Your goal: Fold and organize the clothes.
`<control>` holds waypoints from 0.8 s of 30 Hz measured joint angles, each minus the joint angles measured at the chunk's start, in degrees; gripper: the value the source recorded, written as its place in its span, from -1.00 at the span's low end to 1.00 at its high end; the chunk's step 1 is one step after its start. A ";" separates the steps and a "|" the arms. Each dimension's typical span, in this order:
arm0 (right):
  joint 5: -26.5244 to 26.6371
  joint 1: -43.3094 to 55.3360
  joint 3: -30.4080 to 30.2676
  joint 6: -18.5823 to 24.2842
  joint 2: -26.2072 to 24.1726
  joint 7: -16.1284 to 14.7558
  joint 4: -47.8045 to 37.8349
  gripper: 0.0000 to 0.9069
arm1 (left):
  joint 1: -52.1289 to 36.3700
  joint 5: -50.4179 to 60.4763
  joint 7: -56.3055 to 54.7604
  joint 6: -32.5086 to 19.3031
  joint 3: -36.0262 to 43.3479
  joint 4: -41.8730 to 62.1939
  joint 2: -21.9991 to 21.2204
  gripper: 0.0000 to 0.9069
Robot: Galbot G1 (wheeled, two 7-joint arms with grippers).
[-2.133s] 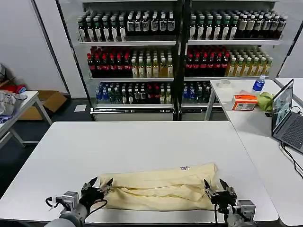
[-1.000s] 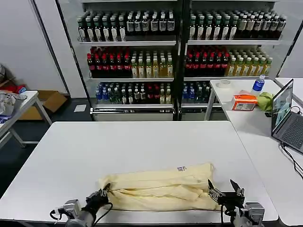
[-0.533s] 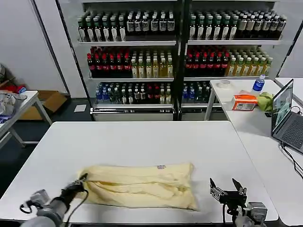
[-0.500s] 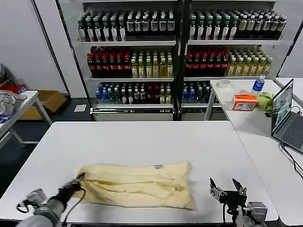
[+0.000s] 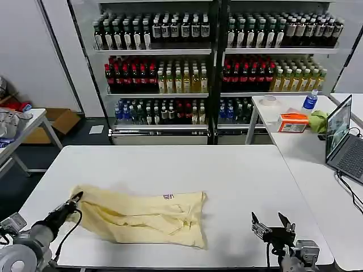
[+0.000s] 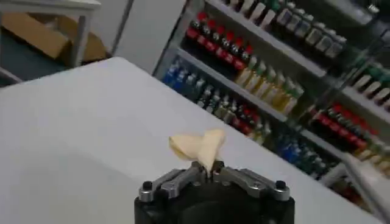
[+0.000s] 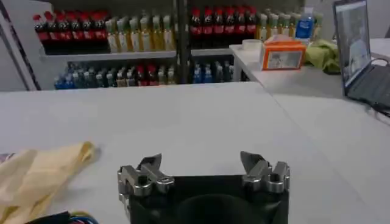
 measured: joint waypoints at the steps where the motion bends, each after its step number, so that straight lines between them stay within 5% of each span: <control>1: -0.06 0.04 -0.13 0.00 -0.02 -0.04 -0.18 1.00 | -0.35 -1.17 -0.19 -0.07 0.51 -0.53 -0.35 -0.98; 24: 1.58 3.34 -1.83 0.02 -2.24 -0.06 -3.65 1.00 | -8.34 -4.07 -1.99 -1.47 22.83 -4.19 -9.58 -0.98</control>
